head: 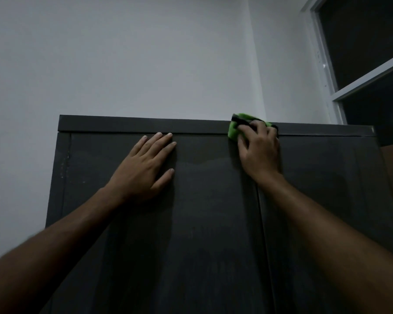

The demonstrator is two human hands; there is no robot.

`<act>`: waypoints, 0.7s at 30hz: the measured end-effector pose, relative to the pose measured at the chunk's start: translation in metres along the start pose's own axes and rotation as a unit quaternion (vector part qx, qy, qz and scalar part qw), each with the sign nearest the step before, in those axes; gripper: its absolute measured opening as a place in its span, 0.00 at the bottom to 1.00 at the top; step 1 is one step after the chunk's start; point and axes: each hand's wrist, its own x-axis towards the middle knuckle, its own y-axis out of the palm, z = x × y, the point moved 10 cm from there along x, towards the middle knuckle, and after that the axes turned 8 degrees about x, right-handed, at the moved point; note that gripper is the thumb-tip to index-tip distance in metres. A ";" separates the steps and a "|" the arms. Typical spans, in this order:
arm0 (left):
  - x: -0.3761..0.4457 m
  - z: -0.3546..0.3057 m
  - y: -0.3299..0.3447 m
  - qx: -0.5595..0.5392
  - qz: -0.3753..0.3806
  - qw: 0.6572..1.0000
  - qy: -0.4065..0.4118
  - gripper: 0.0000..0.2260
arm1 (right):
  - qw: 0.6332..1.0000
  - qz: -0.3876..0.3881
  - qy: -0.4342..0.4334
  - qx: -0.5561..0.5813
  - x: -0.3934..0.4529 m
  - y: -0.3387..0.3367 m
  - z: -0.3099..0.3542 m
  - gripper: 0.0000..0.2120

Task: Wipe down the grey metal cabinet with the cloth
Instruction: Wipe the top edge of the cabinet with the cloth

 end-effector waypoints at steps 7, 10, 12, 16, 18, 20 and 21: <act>-0.001 -0.001 0.002 0.025 -0.001 1.000 -0.004 0.35 | 0.982 0.059 -0.181 0.017 -0.037 0.016 0.029 0.13; -0.001 -0.001 0.001 0.038 0.005 0.999 -0.007 0.34 | 0.999 0.006 -0.043 0.007 -0.004 -0.004 -0.026 0.13; 0.000 -0.002 0.001 0.045 0.006 0.999 -0.012 0.34 | 1.000 -0.010 0.016 0.021 0.009 -0.005 -0.035 0.13; -0.001 -0.003 0.001 0.056 0.010 0.998 -0.021 0.34 | 0.981 0.048 -0.182 0.036 -0.026 0.011 0.000 0.12; 0.000 -0.002 0.001 0.059 0.019 0.998 -0.020 0.34 | 0.969 0.057 -0.237 0.028 -0.037 0.002 -0.016 0.12; 0.000 -0.002 0.000 0.064 0.021 0.997 -0.026 0.34 | 0.989 0.033 -0.142 0.018 -0.015 -0.009 -0.053 0.13; 0.000 -0.005 0.000 0.062 0.019 0.997 -0.030 0.34 | 0.997 0.013 -0.067 0.020 0.000 -0.013 -0.070 0.13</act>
